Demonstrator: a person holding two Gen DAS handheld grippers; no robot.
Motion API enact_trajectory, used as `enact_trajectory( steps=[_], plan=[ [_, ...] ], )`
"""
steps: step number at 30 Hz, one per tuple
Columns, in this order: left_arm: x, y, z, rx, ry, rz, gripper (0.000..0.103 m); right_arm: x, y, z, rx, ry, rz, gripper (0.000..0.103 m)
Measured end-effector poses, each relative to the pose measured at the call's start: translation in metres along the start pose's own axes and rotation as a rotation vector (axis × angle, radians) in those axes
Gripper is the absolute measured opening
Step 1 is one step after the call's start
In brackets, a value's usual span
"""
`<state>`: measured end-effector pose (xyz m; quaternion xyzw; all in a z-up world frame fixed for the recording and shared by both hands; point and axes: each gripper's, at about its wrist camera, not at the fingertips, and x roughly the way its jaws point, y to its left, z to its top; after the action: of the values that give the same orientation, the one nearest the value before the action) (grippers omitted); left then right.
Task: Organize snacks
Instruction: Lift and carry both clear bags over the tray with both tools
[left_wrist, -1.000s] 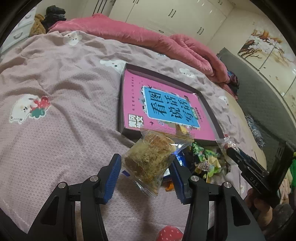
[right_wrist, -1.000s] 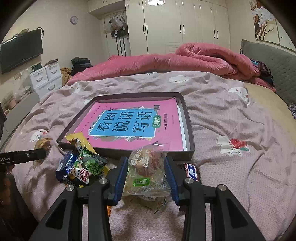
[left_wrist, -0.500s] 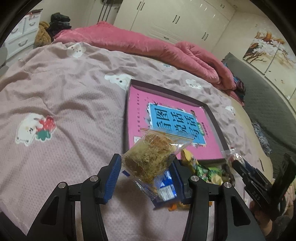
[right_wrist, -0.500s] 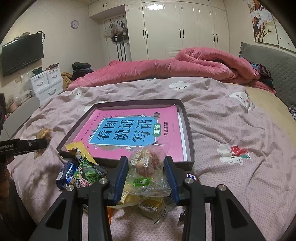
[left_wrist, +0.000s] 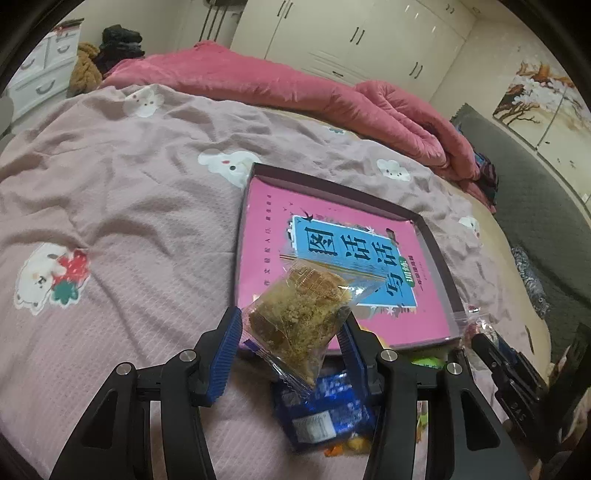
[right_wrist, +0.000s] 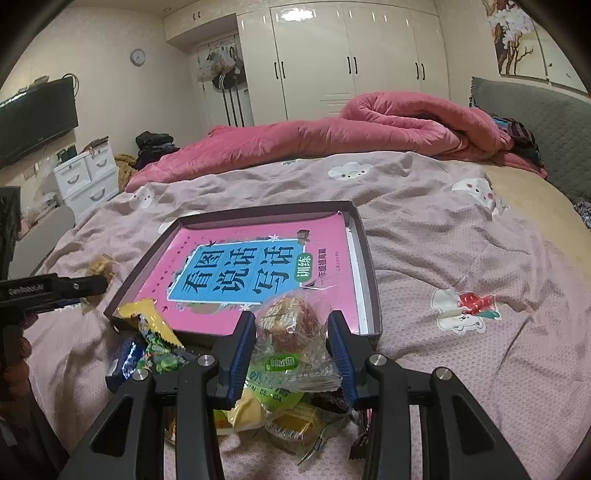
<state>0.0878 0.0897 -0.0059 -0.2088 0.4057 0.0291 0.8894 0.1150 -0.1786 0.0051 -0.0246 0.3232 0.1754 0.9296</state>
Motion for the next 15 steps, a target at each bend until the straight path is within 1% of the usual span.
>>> enact_trajectory(
  steps=[15],
  plan=[
    [0.029, -0.004, 0.012, 0.013, 0.026, 0.023, 0.054, 0.014, -0.007, 0.011, 0.040, 0.002, -0.047, 0.041]
  ],
)
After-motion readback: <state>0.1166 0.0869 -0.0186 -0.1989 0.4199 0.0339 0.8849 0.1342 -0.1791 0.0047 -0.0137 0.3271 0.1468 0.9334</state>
